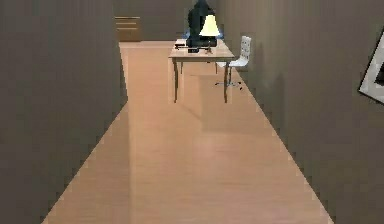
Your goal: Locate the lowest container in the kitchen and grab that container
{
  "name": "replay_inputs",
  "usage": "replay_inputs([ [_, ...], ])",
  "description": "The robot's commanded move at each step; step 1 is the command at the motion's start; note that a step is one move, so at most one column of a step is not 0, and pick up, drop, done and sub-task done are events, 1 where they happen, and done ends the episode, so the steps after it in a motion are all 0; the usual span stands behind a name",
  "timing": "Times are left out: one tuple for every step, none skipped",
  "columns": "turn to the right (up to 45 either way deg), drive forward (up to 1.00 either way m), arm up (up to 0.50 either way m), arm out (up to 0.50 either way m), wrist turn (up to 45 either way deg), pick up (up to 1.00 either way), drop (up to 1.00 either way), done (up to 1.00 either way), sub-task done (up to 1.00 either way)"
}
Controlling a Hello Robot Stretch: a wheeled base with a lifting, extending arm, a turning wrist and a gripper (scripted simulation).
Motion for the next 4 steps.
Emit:
replay_inputs([
  [-45.0, 0.0, 0.0, 0.0, 0.0, 0.0, 0.0, 0.0, 0.0],
  [-45.0, 0.0, 0.0, 0.0, 0.0, 0.0, 0.0, 0.0, 0.0],
  [0.0, 0.3, 0.0, 0.0, 0.0, 0.0, 0.0, 0.0, 0.0],
  [45.0, 0.0, 0.0, 0.0, 0.0, 0.0, 0.0, 0.0, 0.0],
])
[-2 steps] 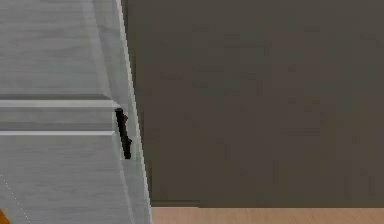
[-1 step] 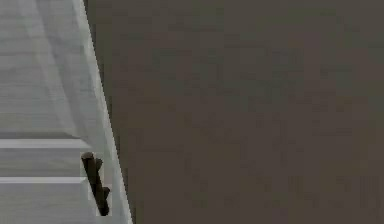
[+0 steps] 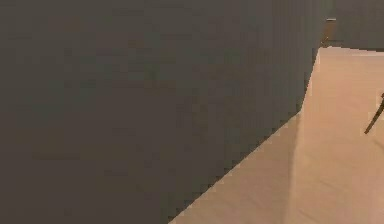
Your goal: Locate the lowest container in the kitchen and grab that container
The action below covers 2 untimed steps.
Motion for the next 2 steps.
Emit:
replay_inputs([
  [33.0, 0.0, 0.0, 0.0, 0.0, 0.0, 0.0, 0.0, 0.0],
  [0.0, 1.0, 0.0, 0.0, 0.0, 0.0, 0.0, 0.0, 0.0],
])
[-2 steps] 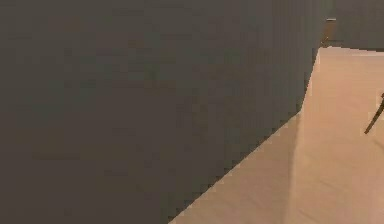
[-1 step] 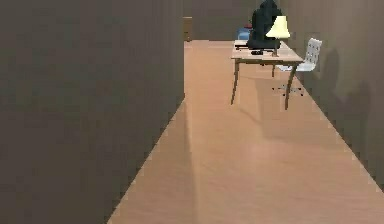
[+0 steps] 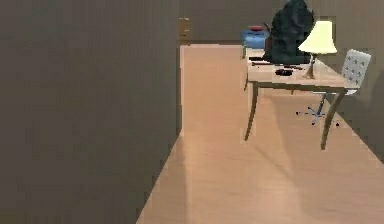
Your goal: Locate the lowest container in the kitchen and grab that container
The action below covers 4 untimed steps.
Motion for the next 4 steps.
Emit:
replay_inputs([
  [3.0, 0.0, 0.0, 0.0, 0.0, 0.0, 0.0, 0.0, 0.0],
  [0.0, 1.0, 0.0, 0.0, 0.0, 0.0, 0.0, 0.0, 0.0],
  [0.0, 1.0, 0.0, 0.0, 0.0, 0.0, 0.0, 0.0, 0.0],
  [0.0, 0.5, 0.0, 0.0, 0.0, 0.0, 0.0, 0.0, 0.0],
])
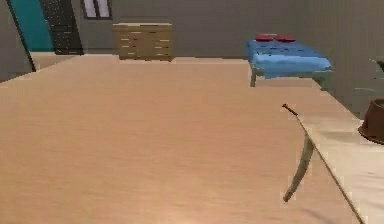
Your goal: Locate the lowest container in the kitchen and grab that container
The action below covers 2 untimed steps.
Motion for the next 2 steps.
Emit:
replay_inputs([
  [-33.0, 0.0, 0.0, 0.0, 0.0, 0.0, 0.0, 0.0, 0.0],
  [0.0, 1.0, 0.0, 0.0, 0.0, 0.0, 0.0, 0.0, 0.0],
])
